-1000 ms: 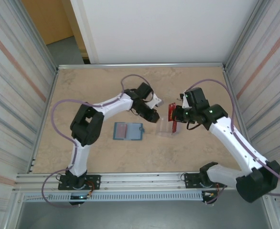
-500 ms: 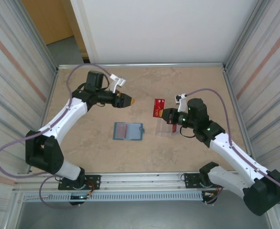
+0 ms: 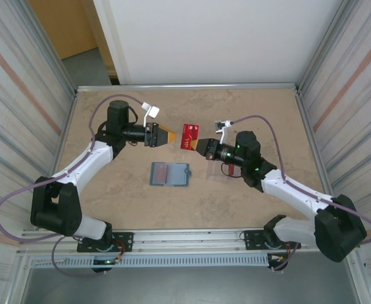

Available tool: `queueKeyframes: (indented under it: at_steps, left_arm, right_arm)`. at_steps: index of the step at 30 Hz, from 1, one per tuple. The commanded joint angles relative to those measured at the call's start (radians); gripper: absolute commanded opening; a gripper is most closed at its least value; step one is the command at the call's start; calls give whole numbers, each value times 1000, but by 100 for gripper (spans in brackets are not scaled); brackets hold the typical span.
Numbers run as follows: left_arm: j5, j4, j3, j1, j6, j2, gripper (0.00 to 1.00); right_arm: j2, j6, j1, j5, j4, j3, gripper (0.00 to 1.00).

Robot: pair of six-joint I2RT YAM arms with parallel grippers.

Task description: Put the credit cards into the card holder

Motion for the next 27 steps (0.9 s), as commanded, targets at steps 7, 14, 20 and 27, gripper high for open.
queueKeyframes:
  at_steps: [7, 14, 20, 27]
  left_arm:
    - [52, 46, -42, 7, 18, -31, 64]
    - [57, 53, -46, 5, 7, -34, 34]
    - [74, 69, -38, 1, -23, -37, 13]
    - [85, 17, -32, 17, 30, -50, 0]
  right_arm:
    - [47, 23, 52, -60, 136, 49, 0]
    - [47, 12, 50, -59, 112, 58, 0]
    - [61, 19, 50, -71, 112, 73, 0]
    - [-3, -30, 26, -52, -11, 70, 25]
